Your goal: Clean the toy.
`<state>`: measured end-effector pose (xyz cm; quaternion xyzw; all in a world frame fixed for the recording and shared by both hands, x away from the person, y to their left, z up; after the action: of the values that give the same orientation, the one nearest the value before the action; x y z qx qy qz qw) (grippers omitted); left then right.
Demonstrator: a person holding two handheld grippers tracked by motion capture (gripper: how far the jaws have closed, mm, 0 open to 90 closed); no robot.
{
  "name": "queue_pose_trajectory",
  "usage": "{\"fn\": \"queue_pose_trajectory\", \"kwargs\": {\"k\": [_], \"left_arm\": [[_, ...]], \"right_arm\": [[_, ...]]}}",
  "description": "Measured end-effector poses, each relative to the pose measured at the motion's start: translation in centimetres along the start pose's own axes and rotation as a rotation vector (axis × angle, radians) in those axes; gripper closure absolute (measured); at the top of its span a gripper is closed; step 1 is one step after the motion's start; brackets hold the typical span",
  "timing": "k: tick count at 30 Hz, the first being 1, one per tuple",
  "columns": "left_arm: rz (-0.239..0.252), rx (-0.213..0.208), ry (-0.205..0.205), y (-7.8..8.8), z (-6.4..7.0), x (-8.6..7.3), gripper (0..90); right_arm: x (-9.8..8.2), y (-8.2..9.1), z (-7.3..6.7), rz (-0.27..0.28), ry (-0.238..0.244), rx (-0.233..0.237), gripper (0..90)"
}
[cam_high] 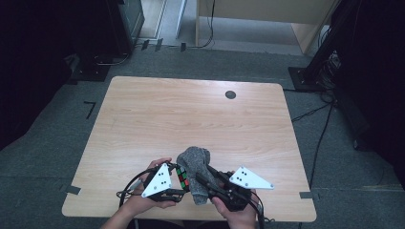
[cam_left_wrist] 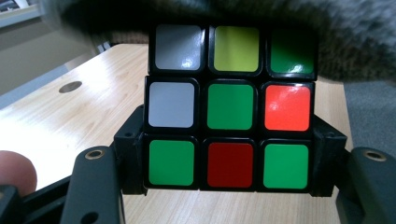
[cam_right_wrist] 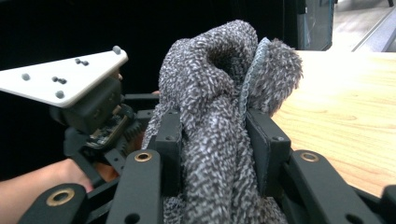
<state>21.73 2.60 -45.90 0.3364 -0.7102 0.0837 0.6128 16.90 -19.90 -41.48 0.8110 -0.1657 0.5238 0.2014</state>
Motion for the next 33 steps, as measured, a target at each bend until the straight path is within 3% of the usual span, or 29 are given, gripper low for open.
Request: {"fn": "queue_pose_trajectory", "kwargs": {"k": [2, 4, 7, 9, 11, 14, 17, 20, 24, 26, 27, 30, 33], "left_arm": [[0.008, 0.013, 0.009, 0.3, -0.3, 0.0, 33.8], [0.016, 0.02, 0.014, 0.4, -0.5, 0.1, 33.8], [0.047, 0.012, 0.067, 0.8, -1.2, 0.2, 33.9], [0.048, 0.009, 0.071, 0.8, -1.3, 0.2, 33.9], [0.019, 0.024, 0.036, 0.4, -1.0, 0.0, 33.9], [-0.006, 0.017, 0.013, 0.0, -0.4, -0.2, 33.9], [0.01, 0.001, 0.02, 0.0, -0.1, 0.1, 33.9], [0.022, 0.015, 0.033, 0.4, -0.5, 0.3, 33.9], [0.078, -0.003, 0.141, 1.2, -2.1, 0.4, 33.9], [0.11, -0.022, 0.207, 1.6, -3.0, 0.4, 33.9], [0.121, -0.034, 0.236, 1.8, -3.3, 0.4, 33.9], [0.151, -0.074, 0.305, 2.0, -4.1, 0.2, 33.9], [0.161, -0.098, 0.337, 2.0, -4.3, 0.2, 33.9]], "right_arm": [[-0.2, 0.1, 0.7, 0.015, -0.051, -0.003, 61.6], [-0.6, 0.3, 1.5, 0.016, -0.088, -0.046, 61.8], [-0.7, 0.8, 2.6, 0.005, -0.118, -0.105, 62.3], [-0.4, 1.2, 2.9, 0.005, -0.121, -0.14, 62.3], [0.0, 1.7, 2.6, 0.043, -0.119, -0.129, 62.3], [0.6, 1.5, 1.0, 0.067, -0.058, -0.071, 62.0], [0.6, 0.7, -0.4, 0.036, 0.002, -0.026, 61.9], [0.0, 0.3, 0.1, 0.028, -0.015, -0.03, 61.9], [-0.5, 1.1, 2.3, 0.021, -0.066, -0.116, 62.4], [-0.7, 1.5, 3.3, 0.029, -0.073, -0.116, 64.6], [-0.8, 1.5, 3.7, 0.034, -0.064, -0.1, 65.3], [-1.2, 0.9, 3.8, 0.062, 0.053, -0.062, 66.3], [-1.9, -0.2, 3.4, 0.017, 0.169, -0.045, 66.3]]}}
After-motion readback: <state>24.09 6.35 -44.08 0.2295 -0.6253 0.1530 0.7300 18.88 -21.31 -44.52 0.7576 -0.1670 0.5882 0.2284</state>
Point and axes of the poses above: each handheld gripper's, and its own axes: y roughly backward along the jaws, x roughly out of its top, z roughly to its right, the point moved 1 cm from there along -y, roughly forward along the jaws, and after that the axes turned 13 degrees about x, right-handed, at the moved point
